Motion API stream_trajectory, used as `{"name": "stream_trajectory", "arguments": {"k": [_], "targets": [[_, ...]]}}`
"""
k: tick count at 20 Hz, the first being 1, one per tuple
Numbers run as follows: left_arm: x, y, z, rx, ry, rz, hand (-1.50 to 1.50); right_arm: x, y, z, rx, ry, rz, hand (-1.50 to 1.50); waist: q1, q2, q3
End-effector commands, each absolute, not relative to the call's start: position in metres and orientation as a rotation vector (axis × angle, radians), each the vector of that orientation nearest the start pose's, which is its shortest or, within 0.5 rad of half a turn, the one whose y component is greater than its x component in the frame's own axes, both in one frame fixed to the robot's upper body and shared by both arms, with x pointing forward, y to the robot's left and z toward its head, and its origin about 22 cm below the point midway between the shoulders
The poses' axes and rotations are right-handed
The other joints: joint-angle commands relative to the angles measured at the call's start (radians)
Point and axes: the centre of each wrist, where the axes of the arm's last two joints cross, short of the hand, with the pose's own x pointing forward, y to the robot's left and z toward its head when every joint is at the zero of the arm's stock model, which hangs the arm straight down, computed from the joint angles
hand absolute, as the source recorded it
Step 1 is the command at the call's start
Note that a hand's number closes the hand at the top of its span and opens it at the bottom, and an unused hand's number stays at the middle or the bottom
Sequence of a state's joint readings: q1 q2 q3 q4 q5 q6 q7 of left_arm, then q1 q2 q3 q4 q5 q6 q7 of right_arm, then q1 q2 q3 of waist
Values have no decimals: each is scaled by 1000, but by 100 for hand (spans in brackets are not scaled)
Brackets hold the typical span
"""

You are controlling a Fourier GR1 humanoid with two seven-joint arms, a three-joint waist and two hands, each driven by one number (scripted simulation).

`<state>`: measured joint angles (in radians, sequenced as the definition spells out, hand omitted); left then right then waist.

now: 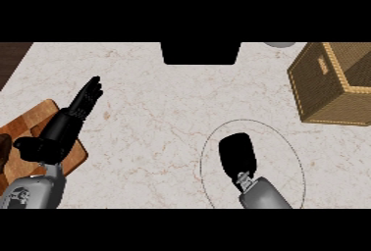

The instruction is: Pick the squash from the placemat and place it in the basket

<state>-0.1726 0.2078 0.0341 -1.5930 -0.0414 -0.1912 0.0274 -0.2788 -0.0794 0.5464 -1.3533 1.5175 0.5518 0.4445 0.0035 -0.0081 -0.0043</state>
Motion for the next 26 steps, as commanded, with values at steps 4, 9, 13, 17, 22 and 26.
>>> {"name": "stream_trajectory", "arguments": {"k": [4, 9, 13, 17, 22, 26], "targets": [[285, 272, 57, 37, -1694, -390, 0, 258, -111, -13, -1106, -677, 1980, 150, -2, 9, 4], [263, 267, 46, 54, -1694, -393, 0, 245, -110, -21, -1166, -771, 2015, 150, -1, 7, 4], [271, 279, 62, 54, -1683, -362, 0, 226, -147, -6, -983, -1065, 1741, 150, -23, 3, 6], [267, 283, 58, 84, -1673, -332, 0, 209, -186, 9, -776, -1319, 1477, 150, -61, -1, 8], [259, 282, 55, 69, -1679, -358, 0, 189, -221, 23, -515, -1459, 1233, 150, -36, 2, 6], [269, 287, 58, 113, -1671, -340, 0, 164, -217, 51, -358, -1688, 974, 150, -60, 0, 6]]}}
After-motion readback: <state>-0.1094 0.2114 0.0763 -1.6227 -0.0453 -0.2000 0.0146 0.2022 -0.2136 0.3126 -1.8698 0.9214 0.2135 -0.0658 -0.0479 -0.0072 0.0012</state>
